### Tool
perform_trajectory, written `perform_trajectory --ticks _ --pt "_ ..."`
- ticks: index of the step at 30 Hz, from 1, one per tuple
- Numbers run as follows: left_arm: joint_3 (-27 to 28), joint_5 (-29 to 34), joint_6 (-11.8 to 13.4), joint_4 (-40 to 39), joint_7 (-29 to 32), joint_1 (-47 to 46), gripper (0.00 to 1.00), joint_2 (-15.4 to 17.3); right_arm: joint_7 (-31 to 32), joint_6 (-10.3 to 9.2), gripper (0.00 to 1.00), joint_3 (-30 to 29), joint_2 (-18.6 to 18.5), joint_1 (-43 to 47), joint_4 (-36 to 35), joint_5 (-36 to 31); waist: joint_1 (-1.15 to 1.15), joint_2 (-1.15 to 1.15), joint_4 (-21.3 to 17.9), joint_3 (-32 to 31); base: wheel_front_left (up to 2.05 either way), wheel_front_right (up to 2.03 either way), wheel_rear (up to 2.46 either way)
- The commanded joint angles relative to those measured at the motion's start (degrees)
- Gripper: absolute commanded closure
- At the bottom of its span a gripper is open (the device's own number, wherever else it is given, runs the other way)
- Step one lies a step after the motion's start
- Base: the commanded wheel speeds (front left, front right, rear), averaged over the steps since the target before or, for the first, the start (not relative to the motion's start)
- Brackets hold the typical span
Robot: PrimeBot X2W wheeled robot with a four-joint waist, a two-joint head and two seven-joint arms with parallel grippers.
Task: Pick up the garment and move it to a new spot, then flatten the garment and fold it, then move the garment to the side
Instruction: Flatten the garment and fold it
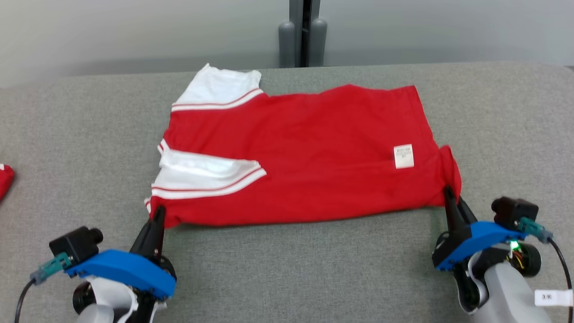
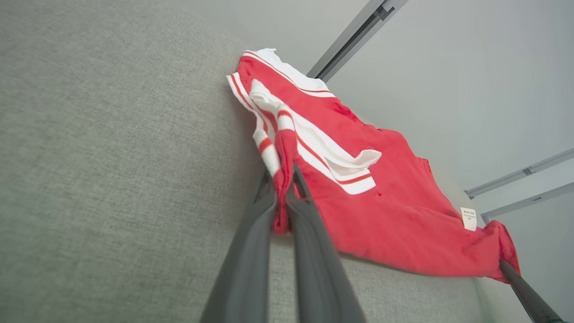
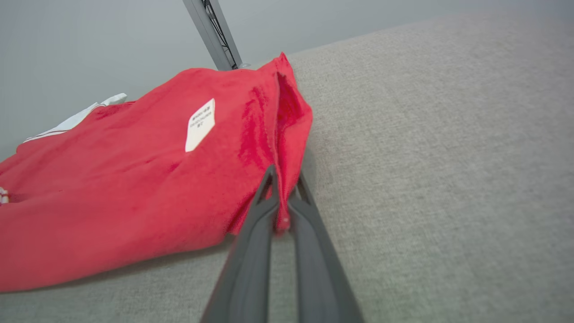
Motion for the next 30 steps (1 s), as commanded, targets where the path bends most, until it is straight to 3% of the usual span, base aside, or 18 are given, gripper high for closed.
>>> perform_trajectory --ticks 1,5,11,14,17,18,19,20,21,27,30 --pt "-0.3 0.3 0.3 -1.4 0.3 1.5 1.00 0.6 0.4 0.01 1.00 -0.2 -0.1 2.1 -1.4 -0.2 0.00 0.00 -0.2 -0.6 0.00 0.00 0.00" --pt "-1.0 0.4 1.8 -8.2 2.4 7.3 1.00 2.2 4.1 0.01 1.00 -0.4 -0.1 8.8 -9.6 -0.3 0.00 0.00 -0.2 -2.2 0.00 0.00 0.00" --pt "-0.8 -0.7 5.5 -20.7 6.5 17.5 1.00 5.2 13.4 0.01 1.00 -4.0 -0.1 22.1 -28.6 0.7 0.00 0.00 -0.3 -3.1 0.00 0.00 0.00" --pt "-0.3 -1.5 7.4 -23.3 7.9 20.9 1.00 5.7 17.9 0.01 1.00 -5.2 -0.1 27.4 -35.1 2.3 0.00 0.00 -0.4 -2.9 0.00 0.00 0.00" --pt "-0.7 -1.2 8.3 -22.0 8.6 22.1 1.00 6.0 19.9 0.01 1.00 -5.8 -0.1 29.9 -36.9 4.4 0.00 0.00 -0.7 -2.7 0.00 0.00 0.00" --pt "-1.0 -0.9 8.6 -21.3 8.8 22.1 0.83 5.9 20.2 0.01 0.82 -6.0 -0.1 30.3 -36.6 4.8 0.00 0.00 -0.8 -2.7 0.00 0.00 0.00" --pt "-1.7 -0.4 8.7 -20.4 9.1 22.1 0.45 6.1 20.4 0.01 0.61 -5.8 -0.1 30.6 -36.1 4.5 0.00 0.00 -0.9 -2.6 0.00 0.00 0.00" --pt "-2.4 0.2 8.7 -19.9 9.5 21.9 0.00 6.4 20.6 0.01 0.31 -5.7 -0.1 30.8 -35.6 4.6 0.00 0.00 -1.0 -2.5 0.00 0.00 0.00" --pt "-2.7 0.4 8.9 -19.5 9.7 21.6 0.00 6.4 20.7 0.01 0.00 -5.6 -0.1 30.9 -35.0 4.8 0.00 0.00 -1.0 -2.4 0.00 0.00 0.00" --pt "-2.5 3.3 10.0 -19.9 9.8 19.1 0.00 8.4 19.9 0.01 0.00 -6.2 -0.1 29.9 -34.5 3.9 0.00 0.00 -1.5 -1.7 0.00 0.00 0.00" --pt "-0.9 4.9 10.3 -22.4 10.2 15.9 0.00 11.3 19.0 0.01 0.00 -7.4 -0.1 27.6 -36.3 3.2 0.00 0.00 -2.0 -1.0 0.00 0.00 0.00"
